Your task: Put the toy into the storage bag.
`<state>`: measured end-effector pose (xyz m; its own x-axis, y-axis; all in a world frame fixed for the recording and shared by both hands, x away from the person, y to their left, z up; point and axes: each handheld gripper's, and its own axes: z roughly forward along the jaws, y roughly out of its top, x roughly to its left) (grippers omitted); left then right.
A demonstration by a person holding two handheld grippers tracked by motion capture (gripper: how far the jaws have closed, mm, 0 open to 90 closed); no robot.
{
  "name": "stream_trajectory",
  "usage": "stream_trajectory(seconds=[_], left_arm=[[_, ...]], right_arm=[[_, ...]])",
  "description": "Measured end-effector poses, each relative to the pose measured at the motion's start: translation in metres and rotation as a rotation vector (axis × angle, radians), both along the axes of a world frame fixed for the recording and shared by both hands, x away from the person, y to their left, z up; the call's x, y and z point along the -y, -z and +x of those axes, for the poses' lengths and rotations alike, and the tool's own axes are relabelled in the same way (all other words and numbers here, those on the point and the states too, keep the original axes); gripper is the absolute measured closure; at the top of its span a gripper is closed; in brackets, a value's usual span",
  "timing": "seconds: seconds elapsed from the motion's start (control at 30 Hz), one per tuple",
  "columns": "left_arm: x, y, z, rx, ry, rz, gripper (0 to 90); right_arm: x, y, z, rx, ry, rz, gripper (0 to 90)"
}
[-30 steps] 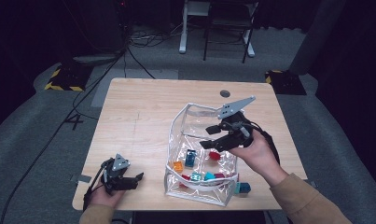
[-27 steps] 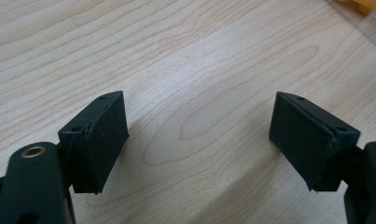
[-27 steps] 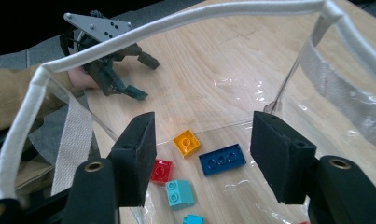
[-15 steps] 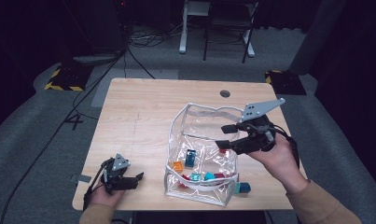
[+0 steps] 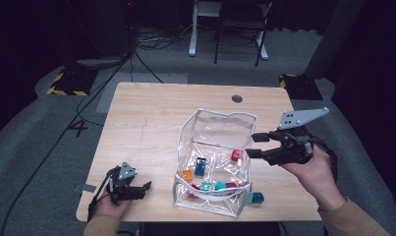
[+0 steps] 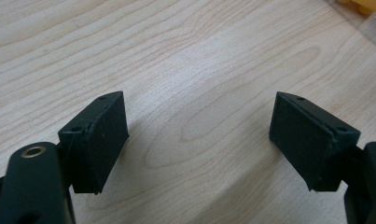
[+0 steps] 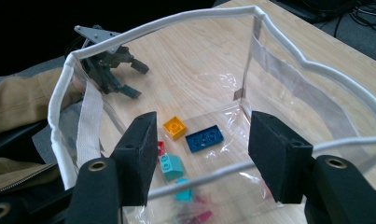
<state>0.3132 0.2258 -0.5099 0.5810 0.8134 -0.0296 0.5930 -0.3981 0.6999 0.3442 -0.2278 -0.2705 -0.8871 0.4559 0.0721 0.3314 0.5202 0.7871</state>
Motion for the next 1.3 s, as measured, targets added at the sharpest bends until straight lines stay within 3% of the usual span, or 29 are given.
stream_trajectory(seconds=[0.63, 0.93, 1.3], left_arm=[[0.0, 0.0, 0.0, 0.0, 0.0, 0.0, 19.6], [0.0, 0.0, 0.0, 0.0, 0.0, 0.0, 19.7], [0.0, 0.0, 0.0, 0.0, 0.0, 0.001, 19.7]], right_arm=[[0.056, 0.013, -0.017, -0.001, 0.104, 0.007, 41.0], [0.07, 0.025, -0.023, -0.002, 0.137, -0.002, 39.9], [0.083, 0.059, -0.03, -0.046, 0.162, -0.012, 39.6]])
